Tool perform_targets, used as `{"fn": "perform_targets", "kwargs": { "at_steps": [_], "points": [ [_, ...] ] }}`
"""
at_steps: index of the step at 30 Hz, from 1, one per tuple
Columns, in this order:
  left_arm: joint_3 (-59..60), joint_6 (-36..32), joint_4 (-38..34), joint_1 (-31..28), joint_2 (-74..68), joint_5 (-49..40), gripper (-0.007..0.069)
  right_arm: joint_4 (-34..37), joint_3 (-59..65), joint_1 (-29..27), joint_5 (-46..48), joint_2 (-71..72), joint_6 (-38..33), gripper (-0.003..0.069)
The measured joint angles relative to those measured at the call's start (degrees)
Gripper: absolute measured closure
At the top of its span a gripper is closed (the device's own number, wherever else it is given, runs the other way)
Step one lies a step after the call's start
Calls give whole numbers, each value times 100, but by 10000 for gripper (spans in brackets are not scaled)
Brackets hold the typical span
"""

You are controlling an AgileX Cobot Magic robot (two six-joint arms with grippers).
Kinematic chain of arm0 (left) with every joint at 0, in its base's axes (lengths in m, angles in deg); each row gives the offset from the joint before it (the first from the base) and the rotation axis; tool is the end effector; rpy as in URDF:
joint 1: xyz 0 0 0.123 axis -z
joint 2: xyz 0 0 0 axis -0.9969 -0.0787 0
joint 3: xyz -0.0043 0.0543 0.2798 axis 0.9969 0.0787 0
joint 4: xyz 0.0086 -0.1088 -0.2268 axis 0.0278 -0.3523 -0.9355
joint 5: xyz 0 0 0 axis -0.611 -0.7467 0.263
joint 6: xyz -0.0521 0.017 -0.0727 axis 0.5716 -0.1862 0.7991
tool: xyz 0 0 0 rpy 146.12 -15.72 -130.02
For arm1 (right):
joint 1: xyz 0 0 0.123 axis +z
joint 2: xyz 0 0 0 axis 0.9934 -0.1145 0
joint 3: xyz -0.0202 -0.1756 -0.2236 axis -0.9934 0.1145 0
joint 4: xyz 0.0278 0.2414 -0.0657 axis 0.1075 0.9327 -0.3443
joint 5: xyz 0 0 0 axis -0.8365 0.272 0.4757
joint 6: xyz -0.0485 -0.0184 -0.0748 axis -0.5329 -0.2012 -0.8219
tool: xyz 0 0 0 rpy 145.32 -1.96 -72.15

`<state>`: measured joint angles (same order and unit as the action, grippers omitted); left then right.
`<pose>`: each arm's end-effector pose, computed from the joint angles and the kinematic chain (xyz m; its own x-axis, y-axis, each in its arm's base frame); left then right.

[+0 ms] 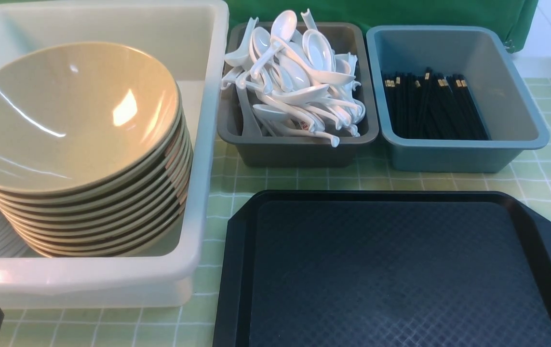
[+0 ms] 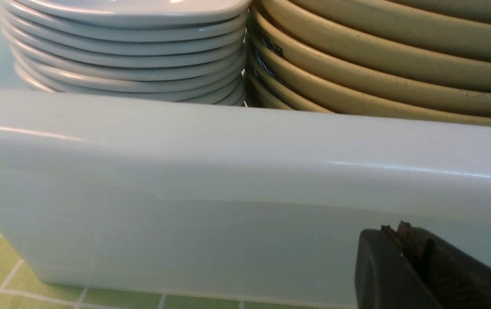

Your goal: On green table put chopsticks spoon bowls plates into blue grey white boxes.

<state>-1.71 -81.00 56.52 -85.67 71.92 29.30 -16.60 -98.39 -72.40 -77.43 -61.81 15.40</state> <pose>0.0535 0.0045 0.1761 -0.2488 -0.0040 -0.9685 -0.0500 0.9987 0.0087 0.0425 0.0123 0.2752 0.1122 0.0060 -0.9937 -0.2316 0.9726 -0.0203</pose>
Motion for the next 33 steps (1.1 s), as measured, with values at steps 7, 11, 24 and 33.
{"fn": "perform_targets", "kwargs": {
  "at_steps": [7, 11, 24, 33],
  "points": [
    [0, 0, 0, 0, 0, 0, 626, 0, 0, -426, 0, 0, -45, 433],
    [0, 2, 0, 0, 0, 0, 626, -89, 12, -983, 0, 0, -628, 430],
    [0, 2, 0, 0, 0, 0, 626, -129, 1403, -1622, -22, 291, -748, 423],
    [0, 7, 0, 0, 0, 15, 626, -113, 1434, -1622, 644, 291, -42, 423]
  ]
}}
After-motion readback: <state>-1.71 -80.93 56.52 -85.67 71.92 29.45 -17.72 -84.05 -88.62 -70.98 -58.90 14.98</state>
